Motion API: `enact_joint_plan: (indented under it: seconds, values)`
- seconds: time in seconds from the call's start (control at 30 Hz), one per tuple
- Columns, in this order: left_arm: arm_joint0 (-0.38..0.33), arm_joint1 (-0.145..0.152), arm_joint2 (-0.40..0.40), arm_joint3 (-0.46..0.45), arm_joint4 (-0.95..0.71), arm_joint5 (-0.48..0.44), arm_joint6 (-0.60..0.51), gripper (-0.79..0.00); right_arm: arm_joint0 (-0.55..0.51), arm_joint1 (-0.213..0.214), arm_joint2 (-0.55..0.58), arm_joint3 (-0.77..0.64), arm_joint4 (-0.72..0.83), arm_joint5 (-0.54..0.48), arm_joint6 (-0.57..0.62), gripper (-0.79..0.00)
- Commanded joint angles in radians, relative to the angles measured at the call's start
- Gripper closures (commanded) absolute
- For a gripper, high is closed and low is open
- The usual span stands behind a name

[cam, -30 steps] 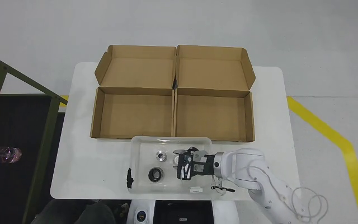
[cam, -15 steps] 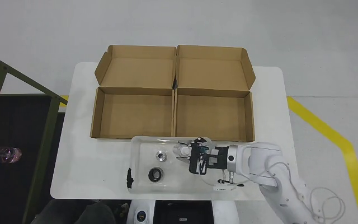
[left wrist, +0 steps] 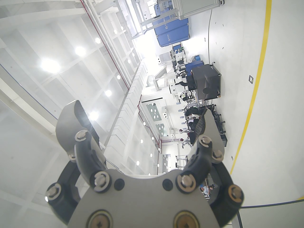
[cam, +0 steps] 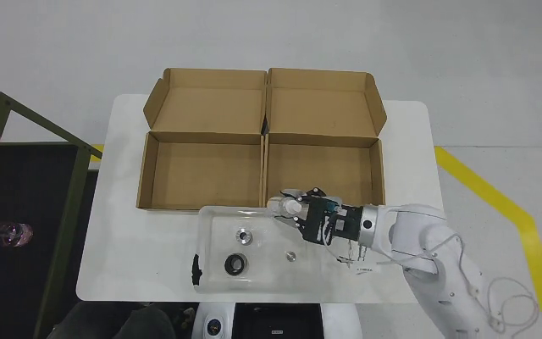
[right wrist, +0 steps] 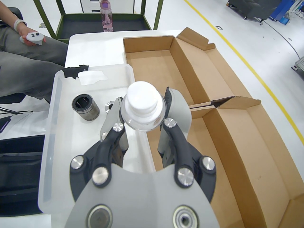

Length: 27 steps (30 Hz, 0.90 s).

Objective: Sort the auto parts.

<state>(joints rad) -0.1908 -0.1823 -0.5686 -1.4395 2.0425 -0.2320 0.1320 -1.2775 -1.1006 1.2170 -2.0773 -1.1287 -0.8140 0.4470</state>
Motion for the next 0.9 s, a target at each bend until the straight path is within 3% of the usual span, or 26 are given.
enact_joint_plan:
  seconds: [0.0,0.5,0.87]
  values:
    - [0.0,0.0,0.0,0.0,0.0,0.0,0.0,-0.785,0.013,0.0,0.001,0.012,0.007,0.009,-0.001,0.0]
    - [0.0,0.0,0.0,0.0,0.0,0.0,0.0,-0.785,0.155,-0.013,-0.053,0.166,0.108,0.092,-0.004,0.0]
    - [0.0,0.0,0.0,0.0,0.0,0.0,0.0,-0.785,0.289,-0.037,-0.152,0.367,0.106,0.169,0.015,0.0]
